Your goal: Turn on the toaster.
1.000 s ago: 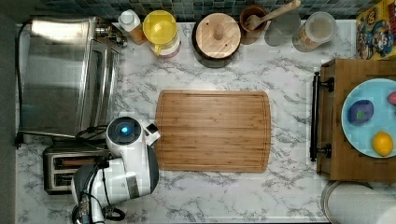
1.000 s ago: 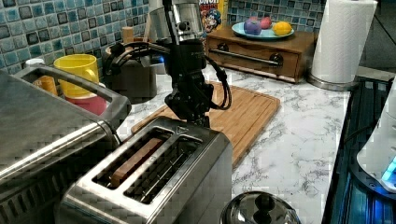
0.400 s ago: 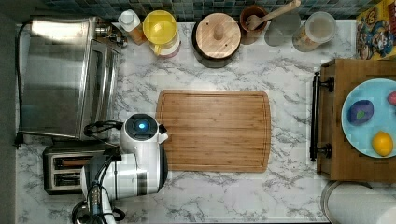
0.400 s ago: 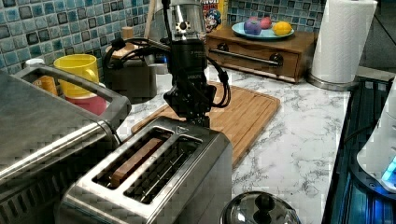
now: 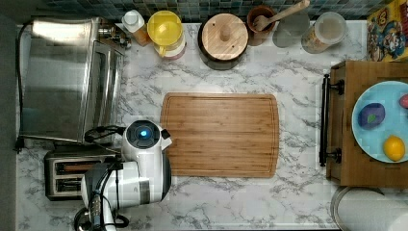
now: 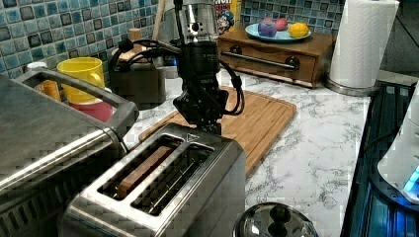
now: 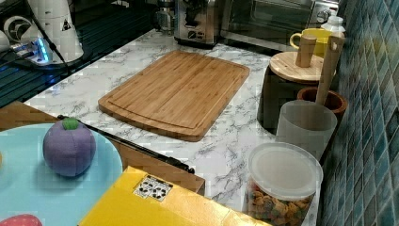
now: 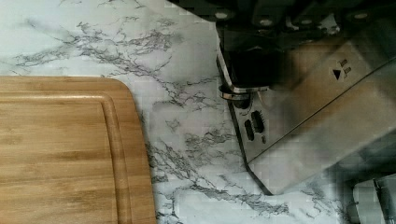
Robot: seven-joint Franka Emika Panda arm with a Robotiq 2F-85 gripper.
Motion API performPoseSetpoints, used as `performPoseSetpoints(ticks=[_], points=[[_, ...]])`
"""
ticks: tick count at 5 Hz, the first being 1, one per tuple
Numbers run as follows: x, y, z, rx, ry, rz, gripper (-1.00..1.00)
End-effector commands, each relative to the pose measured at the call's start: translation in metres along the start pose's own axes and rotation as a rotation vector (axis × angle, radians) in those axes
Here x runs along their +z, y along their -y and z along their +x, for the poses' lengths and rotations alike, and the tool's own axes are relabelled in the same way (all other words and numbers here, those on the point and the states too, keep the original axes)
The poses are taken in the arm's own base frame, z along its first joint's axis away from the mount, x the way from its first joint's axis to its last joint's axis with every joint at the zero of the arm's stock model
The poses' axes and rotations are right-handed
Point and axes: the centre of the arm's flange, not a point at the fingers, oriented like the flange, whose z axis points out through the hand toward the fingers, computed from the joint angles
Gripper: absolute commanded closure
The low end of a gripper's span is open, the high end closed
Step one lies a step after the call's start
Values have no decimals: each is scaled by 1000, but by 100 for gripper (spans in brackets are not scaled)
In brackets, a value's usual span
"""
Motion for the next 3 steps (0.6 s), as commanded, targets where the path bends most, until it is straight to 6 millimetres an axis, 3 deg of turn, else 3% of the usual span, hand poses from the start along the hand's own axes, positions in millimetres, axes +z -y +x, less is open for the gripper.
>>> performPoseSetpoints(ticks=[1,3], points=[[110,-16,-28,-35,106,-87,100],[110,-16,-28,-35,105,-87,100]])
